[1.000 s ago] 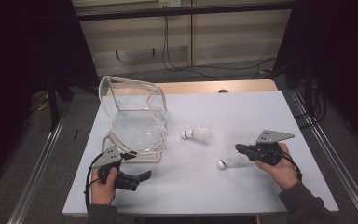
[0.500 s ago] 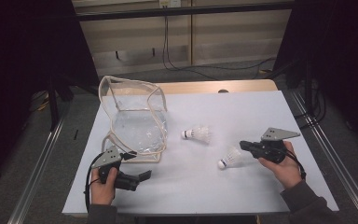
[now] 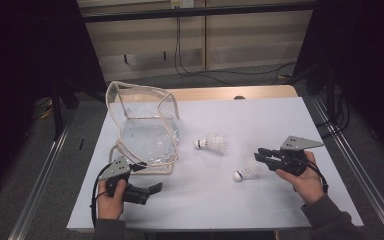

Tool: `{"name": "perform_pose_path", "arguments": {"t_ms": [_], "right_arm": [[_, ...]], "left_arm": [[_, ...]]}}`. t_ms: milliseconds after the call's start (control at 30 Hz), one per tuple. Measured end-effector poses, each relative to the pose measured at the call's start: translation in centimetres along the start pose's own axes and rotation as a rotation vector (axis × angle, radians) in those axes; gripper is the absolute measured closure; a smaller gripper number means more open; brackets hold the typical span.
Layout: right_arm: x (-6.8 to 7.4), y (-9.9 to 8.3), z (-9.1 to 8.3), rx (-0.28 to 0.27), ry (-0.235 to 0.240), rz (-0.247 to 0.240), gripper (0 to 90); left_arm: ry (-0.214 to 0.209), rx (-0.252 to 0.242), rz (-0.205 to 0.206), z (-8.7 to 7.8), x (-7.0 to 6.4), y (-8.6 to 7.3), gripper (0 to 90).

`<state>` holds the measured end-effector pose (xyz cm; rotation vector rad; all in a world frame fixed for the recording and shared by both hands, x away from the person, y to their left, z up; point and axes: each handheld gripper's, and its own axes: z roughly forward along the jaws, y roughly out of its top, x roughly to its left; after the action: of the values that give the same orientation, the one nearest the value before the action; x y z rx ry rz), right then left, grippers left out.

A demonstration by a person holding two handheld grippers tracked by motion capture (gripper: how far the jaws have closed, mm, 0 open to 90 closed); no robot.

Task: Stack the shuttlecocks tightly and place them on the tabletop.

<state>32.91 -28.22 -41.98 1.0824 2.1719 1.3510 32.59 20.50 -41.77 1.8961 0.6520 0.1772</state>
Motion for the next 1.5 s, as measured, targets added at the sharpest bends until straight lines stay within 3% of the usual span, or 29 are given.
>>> {"name": "perform_pose_path", "arguments": {"t_ms": [300, 467, 833, 1300, 1500], "right_arm": [[0.8, -0.1, 0.6, 0.019, 0.016, -0.002, 45.9], [1.2, -0.2, 1.0, 0.031, 0.043, -0.004, 39.4], [1.2, -0.8, 1.5, 0.053, 0.042, 0.028, 21.7], [1.3, -1.4, 2.0, 0.097, 0.076, 0.02, 14.0], [1.0, -1.4, 1.8, 0.109, 0.091, 0.028, 26.3]], "left_arm": [[0.0, 0.002, 0.001, 0.0, 0.0, 0.0, 2.9], [0.0, 0.005, 0.004, -0.1, 0.0, 0.0, 2.8], [-0.002, -0.001, -0.001, -0.1, 0.0, 0.0, 2.9], [-0.001, -0.001, -0.001, -0.1, 0.0, 0.0, 2.8], [-0.001, -0.002, 0.0, -0.1, 0.1, 0.0, 2.9]]}}
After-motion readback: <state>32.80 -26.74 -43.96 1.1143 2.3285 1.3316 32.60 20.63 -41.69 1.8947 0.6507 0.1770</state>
